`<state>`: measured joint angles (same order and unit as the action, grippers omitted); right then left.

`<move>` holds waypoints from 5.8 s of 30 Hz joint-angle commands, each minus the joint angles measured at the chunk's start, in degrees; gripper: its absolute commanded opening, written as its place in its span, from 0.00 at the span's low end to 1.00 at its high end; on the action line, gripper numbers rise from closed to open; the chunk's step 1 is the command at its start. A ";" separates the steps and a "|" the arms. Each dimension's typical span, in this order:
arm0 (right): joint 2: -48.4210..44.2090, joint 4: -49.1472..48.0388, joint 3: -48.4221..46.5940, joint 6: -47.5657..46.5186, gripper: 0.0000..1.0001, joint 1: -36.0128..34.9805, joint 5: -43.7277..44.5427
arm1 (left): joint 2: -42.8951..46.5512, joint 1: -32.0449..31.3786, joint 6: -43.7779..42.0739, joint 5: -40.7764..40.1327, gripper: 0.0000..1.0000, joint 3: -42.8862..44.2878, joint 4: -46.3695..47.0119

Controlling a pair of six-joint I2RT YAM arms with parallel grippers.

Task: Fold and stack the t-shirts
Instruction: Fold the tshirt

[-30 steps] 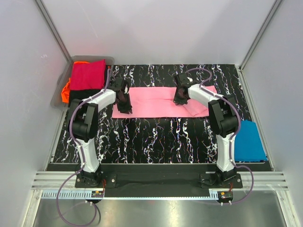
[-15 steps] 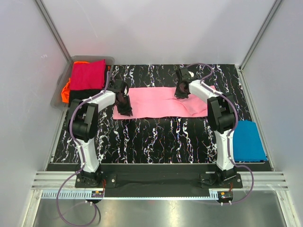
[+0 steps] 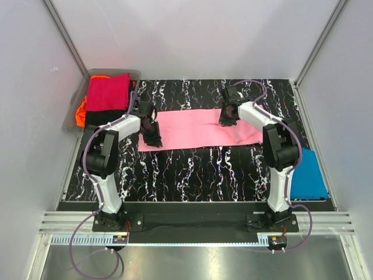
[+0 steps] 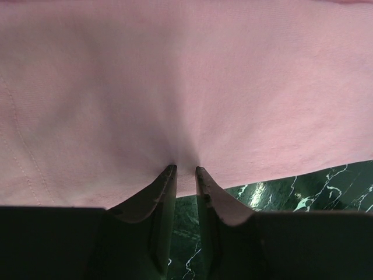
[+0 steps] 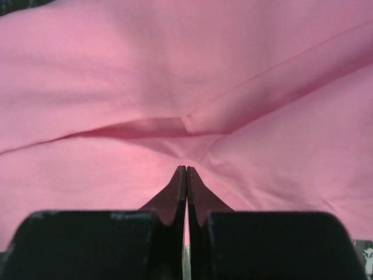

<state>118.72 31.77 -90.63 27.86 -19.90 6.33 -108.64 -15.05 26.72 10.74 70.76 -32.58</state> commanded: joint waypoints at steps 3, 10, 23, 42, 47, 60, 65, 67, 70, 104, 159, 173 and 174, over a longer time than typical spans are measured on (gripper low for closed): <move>-6.83 -0.48 3.35 -0.61 0.08 0.13 -2.98 | 1.76 -0.16 -2.37 0.59 0.27 -3.17 -2.84; -3.85 -0.57 3.35 1.76 0.17 0.04 -6.15 | 5.19 -0.07 -4.31 1.39 0.27 -2.74 -3.63; -0.86 -0.57 3.27 4.22 0.15 0.13 -6.15 | 6.35 -0.07 -6.51 0.33 0.28 -0.81 -4.25; 4.68 -0.57 -2.53 3.43 0.16 2.15 -4.48 | 2.73 0.28 -6.24 -1.43 0.27 -5.19 -6.62; 6.00 -0.66 -4.29 2.99 0.17 2.32 -5.88 | 2.47 0.55 -5.89 -1.69 0.27 -6.25 -6.71; 0.75 0.40 -2.72 2.03 0.39 2.50 -17.31 | 8.09 0.72 -8.35 -1.17 0.34 -6.08 -6.18; -5.50 4.70 2.81 1.67 0.51 4.95 -20.30 | 11.87 -1.03 -9.23 1.38 0.39 -5.02 -6.01; -9.10 5.84 5.01 1.94 0.53 6.36 -21.18 | 12.40 -2.78 -9.40 2.17 0.40 -4.93 -5.74; -14.55 6.46 9.67 2.55 0.55 10.13 -20.66 | 12.93 -4.81 -9.32 3.22 0.43 -4.84 -4.60; -12.29 5.50 15.04 -1.67 0.04 30.89 -9.32 | -2.98 -4.99 -4.84 10.53 0.38 0.17 0.32; -15.88 -0.92 12.05 -1.93 0.52 31.85 -25.66 | -16.25 -29.95 37.88 -2.21 0.45 15.90 43.12; -11.58 -2.85 12.41 -1.66 0.37 31.85 -27.94 | -21.87 -30.83 40.43 -0.64 0.40 18.80 46.64; -11.49 -2.85 12.32 -1.49 0.37 31.85 -28.04 | -22.14 -30.83 40.95 -0.37 0.40 18.97 47.08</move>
<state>106.54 30.76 -78.17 26.76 11.75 -20.25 -130.08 -45.43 66.54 11.22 86.67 10.44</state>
